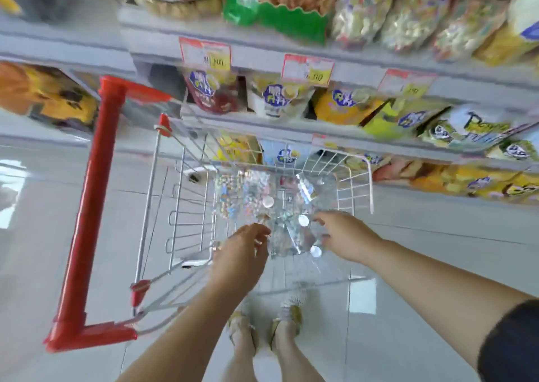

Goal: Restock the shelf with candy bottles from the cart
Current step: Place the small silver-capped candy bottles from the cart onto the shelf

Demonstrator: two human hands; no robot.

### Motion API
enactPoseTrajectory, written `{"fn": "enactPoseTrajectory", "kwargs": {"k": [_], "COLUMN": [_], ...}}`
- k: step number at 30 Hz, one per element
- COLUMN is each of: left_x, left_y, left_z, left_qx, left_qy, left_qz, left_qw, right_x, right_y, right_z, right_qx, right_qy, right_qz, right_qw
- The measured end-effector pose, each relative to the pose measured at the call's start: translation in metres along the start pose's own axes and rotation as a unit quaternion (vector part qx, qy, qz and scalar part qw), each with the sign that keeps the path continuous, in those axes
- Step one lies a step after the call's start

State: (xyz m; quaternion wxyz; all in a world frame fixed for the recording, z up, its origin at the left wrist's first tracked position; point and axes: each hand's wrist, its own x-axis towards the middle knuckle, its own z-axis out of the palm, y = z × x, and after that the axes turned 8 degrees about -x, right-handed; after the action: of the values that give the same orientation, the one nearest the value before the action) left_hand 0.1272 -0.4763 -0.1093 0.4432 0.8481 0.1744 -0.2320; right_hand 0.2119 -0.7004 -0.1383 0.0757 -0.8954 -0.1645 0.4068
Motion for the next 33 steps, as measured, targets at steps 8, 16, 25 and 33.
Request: {"fn": "enactPoseTrajectory", "kwargs": {"k": [8, 16, 25, 33], "left_x": [0.030, 0.025, -0.056, -0.133], "left_y": [-0.037, -0.008, 0.138, 0.261], "left_z": [0.031, 0.012, -0.071, -0.140], "left_qx": [-0.022, -0.016, -0.102, -0.138], "left_qy": [-0.035, -0.051, -0.042, -0.056], "left_qz": [-0.031, -0.018, 0.117, 0.228], "left_qw": [0.999, 0.998, 0.987, 0.962], "right_x": [0.092, 0.040, -0.134, -0.263], "right_y": [0.014, 0.002, -0.058, -0.097], "right_z": [0.079, 0.023, -0.170, -0.277], "right_qx": [-0.155, 0.124, 0.354, 0.344], "right_qy": [-0.062, 0.070, 0.133, 0.207], "right_qz": [-0.031, 0.013, -0.083, -0.150], "right_qw": [0.985, 0.990, 0.922, 0.904]}}
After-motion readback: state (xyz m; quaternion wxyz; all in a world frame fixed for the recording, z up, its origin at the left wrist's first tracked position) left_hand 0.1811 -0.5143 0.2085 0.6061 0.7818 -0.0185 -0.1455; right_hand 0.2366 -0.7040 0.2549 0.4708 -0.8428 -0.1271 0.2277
